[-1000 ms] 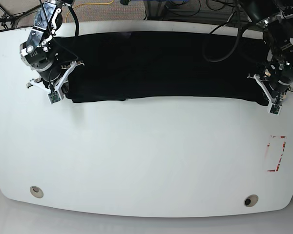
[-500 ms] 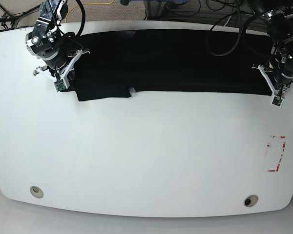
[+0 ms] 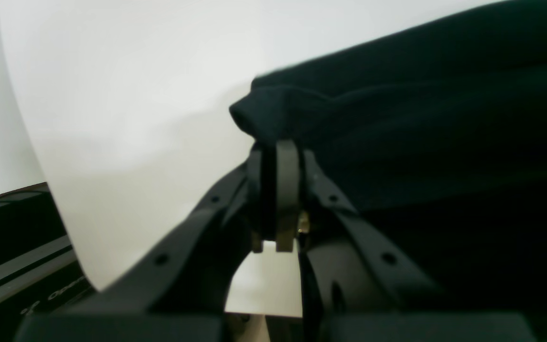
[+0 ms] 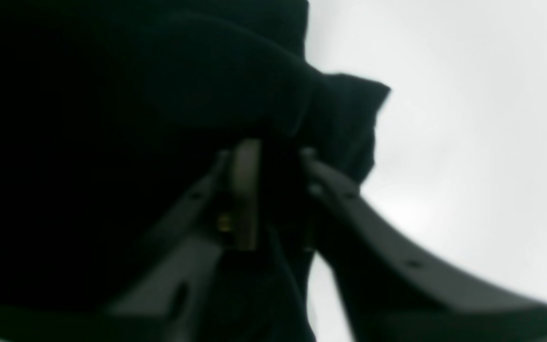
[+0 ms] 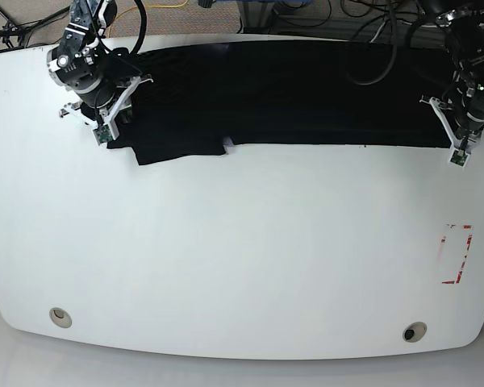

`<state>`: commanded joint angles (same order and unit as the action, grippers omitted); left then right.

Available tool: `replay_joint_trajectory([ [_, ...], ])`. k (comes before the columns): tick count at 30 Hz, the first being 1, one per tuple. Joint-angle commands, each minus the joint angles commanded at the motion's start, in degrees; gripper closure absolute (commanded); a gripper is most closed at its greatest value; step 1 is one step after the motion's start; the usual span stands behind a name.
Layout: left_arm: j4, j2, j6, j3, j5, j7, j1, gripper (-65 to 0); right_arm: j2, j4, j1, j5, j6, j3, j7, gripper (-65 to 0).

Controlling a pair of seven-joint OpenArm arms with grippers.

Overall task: Fold the T-shirt properly
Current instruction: 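Lift the held edges with both grippers and fold them over the shirt body, then regrasp the folded strip's ends with both grippers and straighten it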

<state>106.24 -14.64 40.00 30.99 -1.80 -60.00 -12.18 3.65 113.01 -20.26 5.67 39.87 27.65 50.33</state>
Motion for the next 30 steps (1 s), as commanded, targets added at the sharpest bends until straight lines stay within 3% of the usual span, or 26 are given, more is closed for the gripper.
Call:
replay_joint_trajectory([
  [4,-0.09,-0.26,0.00,-0.35,0.00,0.00,-0.35,-27.8,0.00,0.09,-0.09,0.35,0.00,0.09,0.00,-49.3],
  [8,0.18,-1.23,0.00,-0.35,-0.09,-0.09,-0.97,-36.7,-0.53,1.41,0.18,0.53,0.13,1.93,-0.09,-48.7],
  [13,2.99,-1.14,0.00,-0.26,-0.35,-1.58,-0.53,-36.0,-3.87,2.81,3.08,0.53,0.13,4.92,-0.09,-43.0],
  [17,7.65,-0.79,0.00,-0.44,-0.44,-6.59,2.29,-36.0,-4.92,2.64,5.71,0.53,0.13,5.89,-0.09,-38.4],
  [22,7.65,2.02,0.00,0.00,0.35,-9.32,5.71,-35.6,-8.09,2.46,7.30,0.53,0.13,5.71,-0.09,-28.7],
  [25,6.68,2.90,0.00,0.00,2.29,-9.32,5.80,-31.2,-9.23,1.14,7.65,0.09,0.13,5.10,-0.09,-20.9],
  [30,6.07,4.40,0.00,0.00,6.77,-9.32,2.99,-16.4,-9.23,-1.67,5.89,-0.09,0.13,2.90,-0.09,-6.0],
])
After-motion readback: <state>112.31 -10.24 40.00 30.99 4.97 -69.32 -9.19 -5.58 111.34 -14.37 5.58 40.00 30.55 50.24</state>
